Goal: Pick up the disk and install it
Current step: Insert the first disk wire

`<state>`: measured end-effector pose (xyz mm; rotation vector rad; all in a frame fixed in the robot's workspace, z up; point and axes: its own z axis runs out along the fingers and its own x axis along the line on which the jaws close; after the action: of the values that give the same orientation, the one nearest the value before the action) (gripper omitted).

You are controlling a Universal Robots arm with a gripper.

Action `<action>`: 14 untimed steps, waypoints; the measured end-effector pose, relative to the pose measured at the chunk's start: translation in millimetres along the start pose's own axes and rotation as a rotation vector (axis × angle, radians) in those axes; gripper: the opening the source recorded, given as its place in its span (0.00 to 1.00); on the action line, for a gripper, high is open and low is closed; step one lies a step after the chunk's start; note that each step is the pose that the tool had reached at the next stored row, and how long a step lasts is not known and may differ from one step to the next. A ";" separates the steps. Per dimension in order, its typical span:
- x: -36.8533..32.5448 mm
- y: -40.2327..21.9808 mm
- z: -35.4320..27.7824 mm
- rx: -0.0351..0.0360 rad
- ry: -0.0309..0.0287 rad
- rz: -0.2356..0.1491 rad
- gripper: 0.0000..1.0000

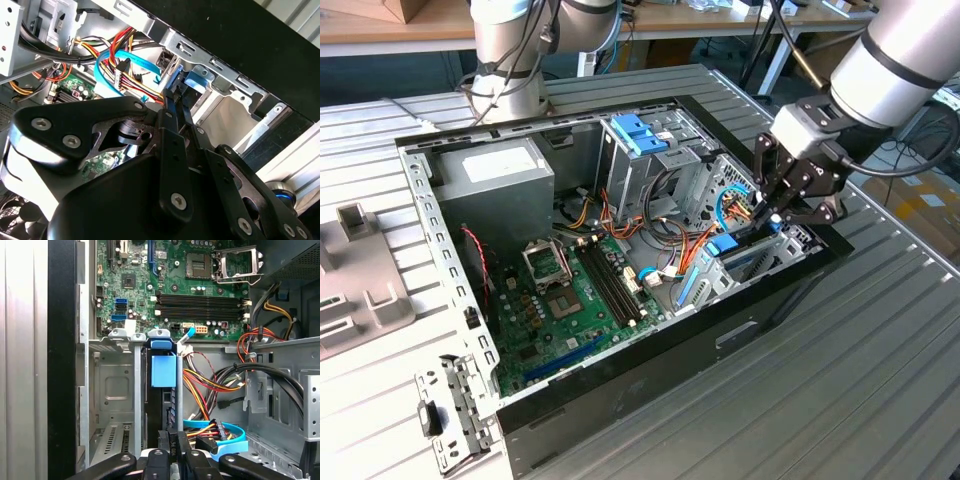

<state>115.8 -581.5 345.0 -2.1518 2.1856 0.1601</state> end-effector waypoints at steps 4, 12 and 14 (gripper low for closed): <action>0.2 0.0 1.4 0.0000 -0.0042 0.000 0.18; 5.4 -0.1 2.0 -0.0001 -0.0050 0.000 0.18; 6.0 -0.1 1.8 -0.0001 -0.0049 0.000 0.18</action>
<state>115.8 -587.3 342.5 -2.1492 2.1831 0.1652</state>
